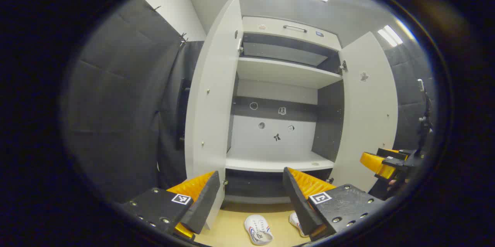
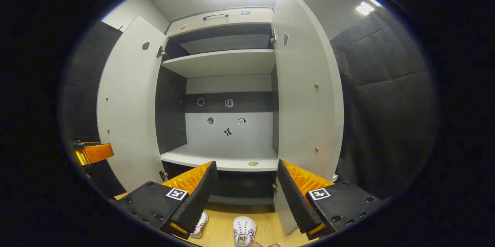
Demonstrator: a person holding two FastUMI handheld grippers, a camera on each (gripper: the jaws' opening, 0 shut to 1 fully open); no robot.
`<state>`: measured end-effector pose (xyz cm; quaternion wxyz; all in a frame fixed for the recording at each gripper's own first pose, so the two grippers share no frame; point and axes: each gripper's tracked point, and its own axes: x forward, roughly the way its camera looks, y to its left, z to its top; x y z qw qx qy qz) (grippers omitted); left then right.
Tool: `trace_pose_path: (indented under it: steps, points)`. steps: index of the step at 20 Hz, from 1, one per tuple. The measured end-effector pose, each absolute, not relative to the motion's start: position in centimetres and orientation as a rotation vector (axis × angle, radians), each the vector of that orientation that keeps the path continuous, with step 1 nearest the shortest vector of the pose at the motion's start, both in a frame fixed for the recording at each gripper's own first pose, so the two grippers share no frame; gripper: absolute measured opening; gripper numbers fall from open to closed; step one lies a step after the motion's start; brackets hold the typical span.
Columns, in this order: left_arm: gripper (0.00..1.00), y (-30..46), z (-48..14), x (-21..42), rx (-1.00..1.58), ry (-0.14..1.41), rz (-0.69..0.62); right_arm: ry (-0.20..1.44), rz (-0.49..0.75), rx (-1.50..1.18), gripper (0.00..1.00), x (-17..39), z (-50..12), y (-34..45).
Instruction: Grab one shoe with the right hand and put it into the shoe cabinet, grab the other shoe with the left hand and put it into the shoe cabinet; then close the right door with the right hand and the left door with the left hand.
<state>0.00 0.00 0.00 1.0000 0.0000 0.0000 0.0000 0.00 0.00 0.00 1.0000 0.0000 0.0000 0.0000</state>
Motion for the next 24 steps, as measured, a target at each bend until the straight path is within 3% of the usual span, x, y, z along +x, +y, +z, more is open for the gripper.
trace_pose_path:
  steps: [2,17,24]
  points:
    - [0.94,0.3,-0.2,0.0,0.037,0.001,-0.003,0.007,-0.02,0.004,0.96,0.0,-0.3,0.0]
    - [0.94,0.5,-2.2,-1.5,0.075,0.03,-0.029,0.1,-0.034,-0.004,0.98,0.2,-1.4,0.9]
    - [0.94,0.3,-3.2,-1.9,0.062,0.048,-0.027,0.211,0.025,0.017,0.98,3.1,-4.7,2.5]
